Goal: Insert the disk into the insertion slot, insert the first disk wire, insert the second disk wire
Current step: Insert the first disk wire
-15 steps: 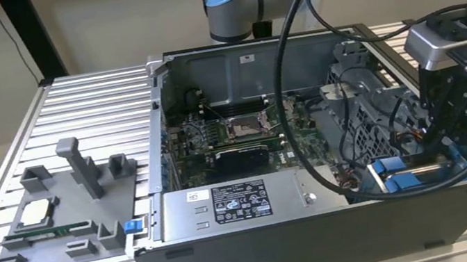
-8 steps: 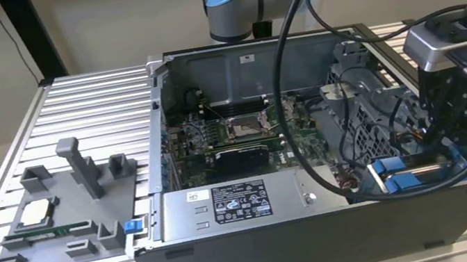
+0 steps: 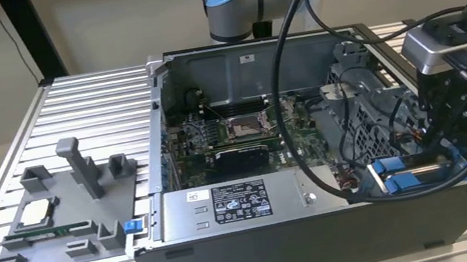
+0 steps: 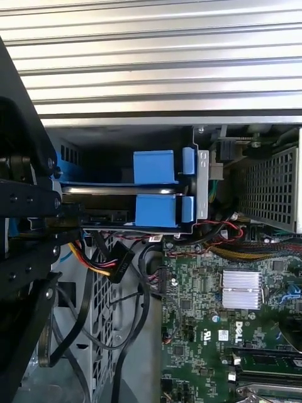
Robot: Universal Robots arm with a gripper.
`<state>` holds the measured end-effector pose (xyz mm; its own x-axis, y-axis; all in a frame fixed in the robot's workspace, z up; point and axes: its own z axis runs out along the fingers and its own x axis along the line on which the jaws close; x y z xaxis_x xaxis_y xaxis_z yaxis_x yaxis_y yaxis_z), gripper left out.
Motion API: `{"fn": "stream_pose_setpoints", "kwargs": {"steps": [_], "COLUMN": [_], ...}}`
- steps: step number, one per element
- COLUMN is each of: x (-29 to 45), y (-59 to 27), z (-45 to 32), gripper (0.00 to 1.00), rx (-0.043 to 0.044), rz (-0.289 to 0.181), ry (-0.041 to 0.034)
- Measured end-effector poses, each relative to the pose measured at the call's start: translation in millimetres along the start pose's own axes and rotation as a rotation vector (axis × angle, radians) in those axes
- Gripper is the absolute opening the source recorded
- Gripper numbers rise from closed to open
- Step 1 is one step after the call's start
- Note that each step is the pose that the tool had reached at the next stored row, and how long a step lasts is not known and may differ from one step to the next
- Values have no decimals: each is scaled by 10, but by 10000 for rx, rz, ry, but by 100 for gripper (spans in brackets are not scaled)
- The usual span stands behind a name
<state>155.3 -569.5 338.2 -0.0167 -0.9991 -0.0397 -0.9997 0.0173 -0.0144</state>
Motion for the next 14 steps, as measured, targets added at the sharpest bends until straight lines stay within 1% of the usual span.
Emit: {"fn": "stream_pose_setpoints", "kwargs": {"steps": [7,12,13,14], "x": [0,0,1,1], "y": [10,11,12,11], "z": [61,71,77,77], "gripper": [0,0,100,100], "rx": [7,3,3,5], "rz": [0,1,3,2], "ry": [8,-9,-18,-16]}}
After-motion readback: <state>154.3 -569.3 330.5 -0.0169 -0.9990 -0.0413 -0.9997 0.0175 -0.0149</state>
